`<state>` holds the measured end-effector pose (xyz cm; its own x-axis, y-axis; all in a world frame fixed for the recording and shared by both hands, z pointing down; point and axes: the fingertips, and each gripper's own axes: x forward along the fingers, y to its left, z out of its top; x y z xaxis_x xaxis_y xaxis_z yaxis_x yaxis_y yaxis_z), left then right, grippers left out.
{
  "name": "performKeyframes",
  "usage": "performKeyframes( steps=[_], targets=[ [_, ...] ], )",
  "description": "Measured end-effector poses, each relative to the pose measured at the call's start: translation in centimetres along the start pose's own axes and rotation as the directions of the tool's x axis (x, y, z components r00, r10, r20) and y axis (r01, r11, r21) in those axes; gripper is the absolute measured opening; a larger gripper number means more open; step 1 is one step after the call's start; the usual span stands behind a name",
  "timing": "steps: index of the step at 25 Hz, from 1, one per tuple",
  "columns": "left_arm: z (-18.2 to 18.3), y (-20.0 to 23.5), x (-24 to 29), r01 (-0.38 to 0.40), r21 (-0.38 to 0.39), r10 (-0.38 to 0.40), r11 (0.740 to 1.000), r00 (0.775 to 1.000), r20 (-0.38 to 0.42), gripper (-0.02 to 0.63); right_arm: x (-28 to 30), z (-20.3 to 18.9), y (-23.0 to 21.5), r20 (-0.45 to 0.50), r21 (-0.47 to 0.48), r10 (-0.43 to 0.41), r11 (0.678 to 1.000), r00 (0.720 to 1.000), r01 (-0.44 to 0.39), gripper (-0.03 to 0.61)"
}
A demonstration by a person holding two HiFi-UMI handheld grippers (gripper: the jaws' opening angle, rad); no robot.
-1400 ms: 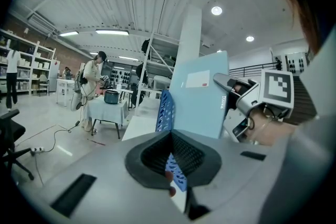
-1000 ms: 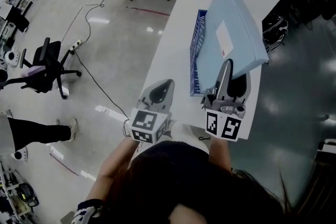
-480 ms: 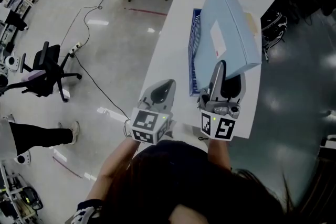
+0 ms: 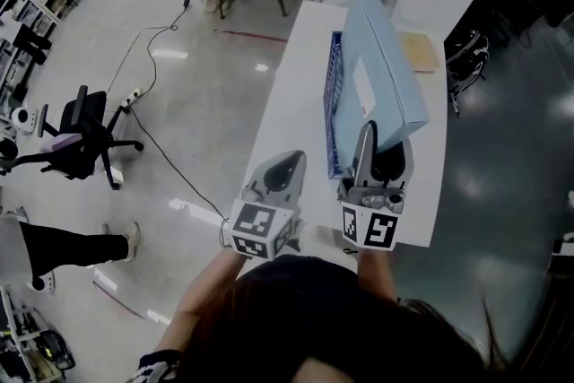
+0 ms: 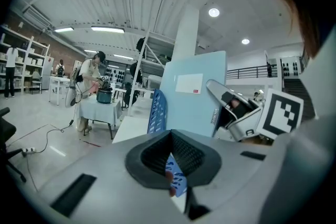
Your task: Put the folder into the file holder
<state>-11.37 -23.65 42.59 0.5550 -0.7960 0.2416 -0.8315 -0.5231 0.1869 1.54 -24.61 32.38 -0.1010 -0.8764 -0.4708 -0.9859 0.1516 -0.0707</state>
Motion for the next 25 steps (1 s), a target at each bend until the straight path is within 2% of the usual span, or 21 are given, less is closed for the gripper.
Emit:
performKeyframes(
  steps=[12,25],
  targets=[
    [-0.9,0.1,-0.8,-0.006,-0.01,0.006,1.0,1.0,-0.001,0.005,-0.9,-2.1,0.9,-0.098,-0.013,0.023,1.0,0.995,-0.024,0.16],
    [-1.0,-0.2,-1.4,0.0,-0.017,0.001,1.0,1.0,0.011,0.005,-2.1,-4.6,0.6,-0.237,-0.01,0.033,0.999,0.971,-0.037,0.16]
  ],
)
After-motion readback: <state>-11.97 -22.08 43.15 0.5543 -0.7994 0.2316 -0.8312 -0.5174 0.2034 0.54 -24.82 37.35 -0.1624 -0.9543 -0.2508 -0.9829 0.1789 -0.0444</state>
